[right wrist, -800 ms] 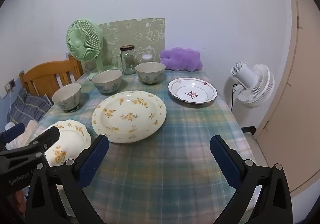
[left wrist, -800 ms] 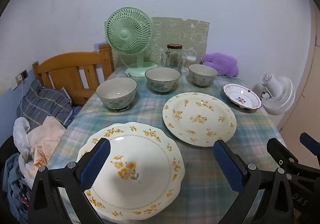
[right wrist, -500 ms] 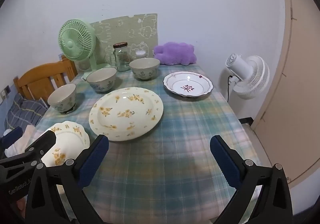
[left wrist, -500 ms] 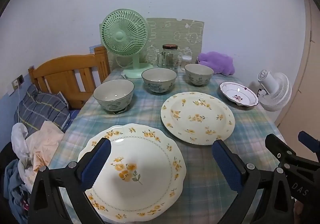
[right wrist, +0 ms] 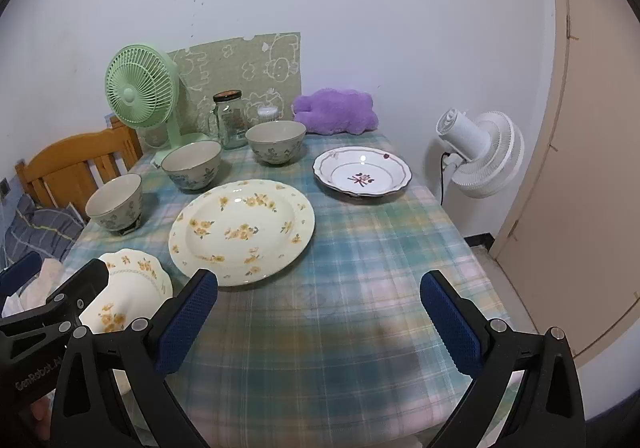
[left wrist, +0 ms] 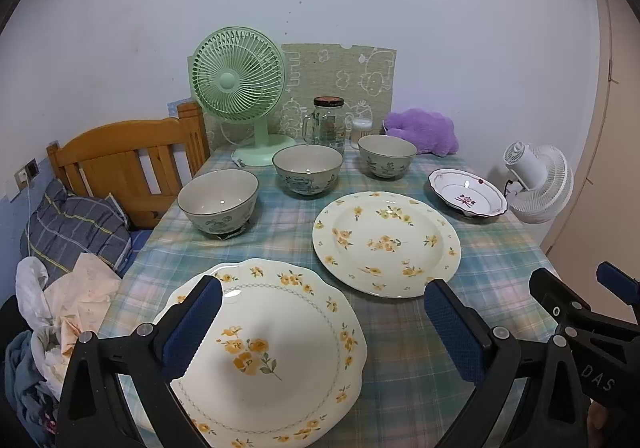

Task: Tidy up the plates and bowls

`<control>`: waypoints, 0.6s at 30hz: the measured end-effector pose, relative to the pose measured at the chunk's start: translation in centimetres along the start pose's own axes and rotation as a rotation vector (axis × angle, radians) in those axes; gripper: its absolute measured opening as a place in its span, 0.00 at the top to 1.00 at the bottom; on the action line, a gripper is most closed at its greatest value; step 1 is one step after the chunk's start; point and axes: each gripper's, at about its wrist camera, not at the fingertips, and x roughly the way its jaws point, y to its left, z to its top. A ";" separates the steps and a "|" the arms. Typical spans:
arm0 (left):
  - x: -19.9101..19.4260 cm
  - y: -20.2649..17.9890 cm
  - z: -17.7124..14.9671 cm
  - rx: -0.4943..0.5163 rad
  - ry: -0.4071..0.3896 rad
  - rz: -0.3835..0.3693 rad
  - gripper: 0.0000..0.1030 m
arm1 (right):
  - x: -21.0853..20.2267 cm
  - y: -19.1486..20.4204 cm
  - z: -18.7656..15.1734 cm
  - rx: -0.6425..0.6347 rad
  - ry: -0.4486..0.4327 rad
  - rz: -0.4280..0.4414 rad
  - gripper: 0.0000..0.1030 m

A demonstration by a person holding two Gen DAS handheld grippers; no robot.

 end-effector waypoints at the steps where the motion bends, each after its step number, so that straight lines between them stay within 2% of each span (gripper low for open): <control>1: 0.0 0.0 0.0 -0.002 0.000 0.000 0.02 | 0.0 0.2 0.0 0.000 -0.002 -0.002 0.01; 18: -0.1 0.3 0.0 -0.012 0.003 -0.009 0.02 | -0.3 0.5 0.2 -0.007 -0.009 -0.005 0.01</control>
